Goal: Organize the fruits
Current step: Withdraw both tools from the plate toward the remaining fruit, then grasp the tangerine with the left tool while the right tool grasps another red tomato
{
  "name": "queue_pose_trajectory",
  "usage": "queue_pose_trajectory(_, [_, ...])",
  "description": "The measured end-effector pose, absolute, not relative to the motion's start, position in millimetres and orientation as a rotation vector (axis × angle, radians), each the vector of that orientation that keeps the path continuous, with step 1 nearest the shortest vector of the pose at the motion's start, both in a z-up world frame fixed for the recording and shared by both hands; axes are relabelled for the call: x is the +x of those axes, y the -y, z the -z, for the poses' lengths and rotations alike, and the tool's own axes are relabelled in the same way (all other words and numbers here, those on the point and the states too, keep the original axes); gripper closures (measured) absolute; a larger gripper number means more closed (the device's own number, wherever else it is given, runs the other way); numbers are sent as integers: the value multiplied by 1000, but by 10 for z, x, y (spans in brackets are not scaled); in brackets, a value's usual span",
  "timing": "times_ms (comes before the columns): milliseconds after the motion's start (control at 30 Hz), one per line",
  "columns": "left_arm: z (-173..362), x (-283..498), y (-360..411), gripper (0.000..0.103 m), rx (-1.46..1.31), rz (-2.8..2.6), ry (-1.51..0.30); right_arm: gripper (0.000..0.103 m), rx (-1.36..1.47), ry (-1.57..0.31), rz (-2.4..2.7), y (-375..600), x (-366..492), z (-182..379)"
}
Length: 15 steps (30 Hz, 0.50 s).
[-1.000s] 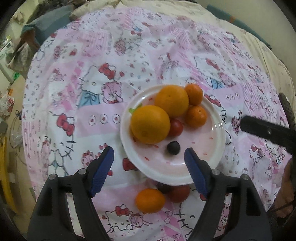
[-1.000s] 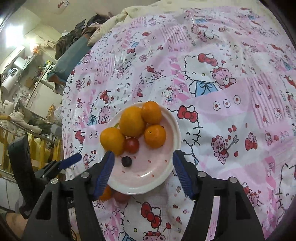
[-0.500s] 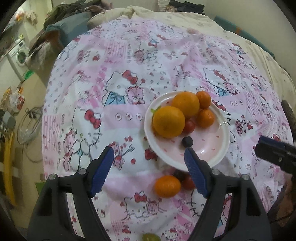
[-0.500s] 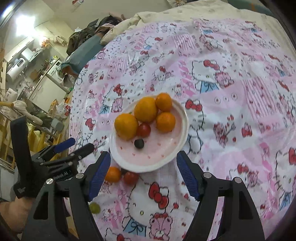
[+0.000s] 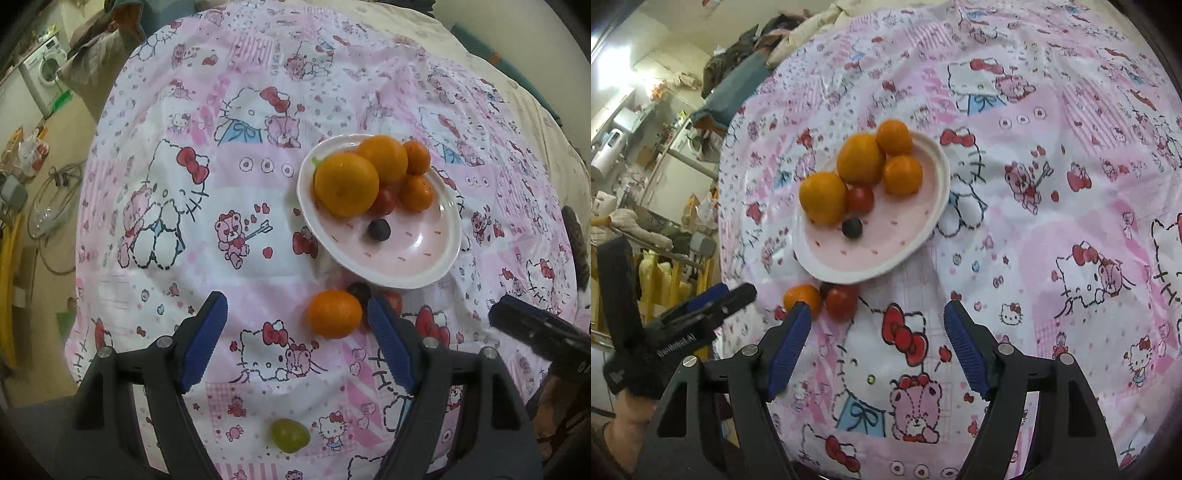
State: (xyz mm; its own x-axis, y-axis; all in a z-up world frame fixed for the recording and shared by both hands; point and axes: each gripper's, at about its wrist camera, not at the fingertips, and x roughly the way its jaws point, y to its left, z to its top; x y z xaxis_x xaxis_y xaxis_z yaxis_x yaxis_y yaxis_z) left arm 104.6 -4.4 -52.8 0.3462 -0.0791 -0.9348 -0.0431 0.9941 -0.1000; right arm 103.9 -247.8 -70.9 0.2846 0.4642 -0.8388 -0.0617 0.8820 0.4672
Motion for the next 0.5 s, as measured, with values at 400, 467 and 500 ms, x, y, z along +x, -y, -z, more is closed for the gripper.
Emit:
queue_pose_trajectory(400, [835, 1179, 1, 27, -248, -1, -1326, 26, 452, -1265, -343, 2607, 1059, 811])
queue_pose_trajectory(467, [909, 1197, 7, 27, -281, 3, -1347, 26, 457, -1260, -338, 2626, 1074, 804])
queue_pose_trajectory(500, [953, 1206, 28, 27, -285, 3, -1364, 26, 461, -1262, -334, 2633, 1083, 810])
